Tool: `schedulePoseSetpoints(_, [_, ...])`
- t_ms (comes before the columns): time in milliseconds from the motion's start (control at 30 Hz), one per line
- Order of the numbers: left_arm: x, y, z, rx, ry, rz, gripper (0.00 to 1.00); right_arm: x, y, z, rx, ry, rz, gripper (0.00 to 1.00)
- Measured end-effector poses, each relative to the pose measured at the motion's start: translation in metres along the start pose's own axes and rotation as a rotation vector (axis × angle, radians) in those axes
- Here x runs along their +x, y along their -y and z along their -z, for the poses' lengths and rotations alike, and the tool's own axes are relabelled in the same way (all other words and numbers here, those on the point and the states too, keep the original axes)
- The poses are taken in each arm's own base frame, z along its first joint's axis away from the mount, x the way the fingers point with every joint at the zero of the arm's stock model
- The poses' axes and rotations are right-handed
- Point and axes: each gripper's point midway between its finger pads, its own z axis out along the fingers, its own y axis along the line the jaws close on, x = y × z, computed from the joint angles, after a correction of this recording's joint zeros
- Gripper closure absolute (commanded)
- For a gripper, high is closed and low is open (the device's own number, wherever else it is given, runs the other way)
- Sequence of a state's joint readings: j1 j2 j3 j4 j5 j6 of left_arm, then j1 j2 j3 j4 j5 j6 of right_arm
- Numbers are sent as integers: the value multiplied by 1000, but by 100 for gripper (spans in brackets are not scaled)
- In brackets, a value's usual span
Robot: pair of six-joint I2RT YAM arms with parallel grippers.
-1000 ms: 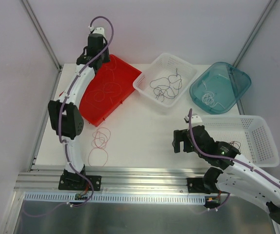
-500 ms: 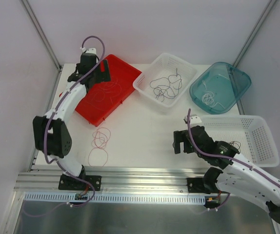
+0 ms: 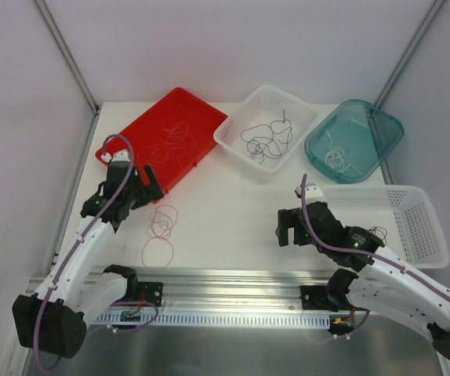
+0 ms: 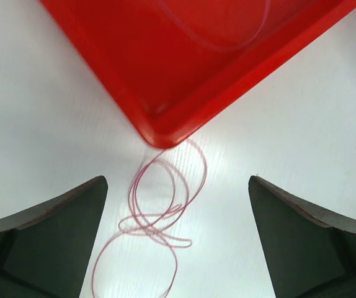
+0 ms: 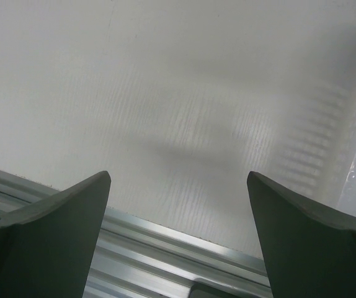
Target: Untangle the cables
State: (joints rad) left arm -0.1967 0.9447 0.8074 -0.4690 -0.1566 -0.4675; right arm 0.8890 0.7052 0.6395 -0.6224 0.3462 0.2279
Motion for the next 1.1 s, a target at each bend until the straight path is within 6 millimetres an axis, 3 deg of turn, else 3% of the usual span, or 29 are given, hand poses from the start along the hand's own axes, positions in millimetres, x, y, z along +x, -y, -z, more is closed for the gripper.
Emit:
schedulePoseSetpoints(200, [75,-29,-10,-75,-171,97,1,3,-3,-2,-13,-6,-19,3])
schedulePoseSetpoints(367, [108,-42,-21,-150,-269,142,9,5,-3,-3,-15,-11,-22,3])
schedulePoseSetpoints(500, [122,-45,-33,-186,-320,166,24,6,-3,-5,-14,-15,-21,3])
schedulePoseSetpoints(533, [126,-45,-36,-190,-331,172,35,7,-3,-6,-12,-18,-19,3])
schedulePoseSetpoints(567, [129,-45,-38,-192,-339,176,39,9,-3,-7,-12,-21,-19,3])
schedulePoseSetpoints(733, [145,-33,-42,-173,-372,152,77,11,-3,-8,-10,-27,-18,3])
schedulePoseSetpoints(767, [148,-30,-42,-166,-380,144,90,10,-3,-8,-11,-25,-19,3])
schedulePoseSetpoints(833, [156,-22,-43,-156,-395,118,99,11,-3,-9,-11,-25,-18,3])
schedulePoseSetpoints(1100, [176,30,-28,-21,-441,-35,100,12,-3,-11,-5,-34,-15,3])
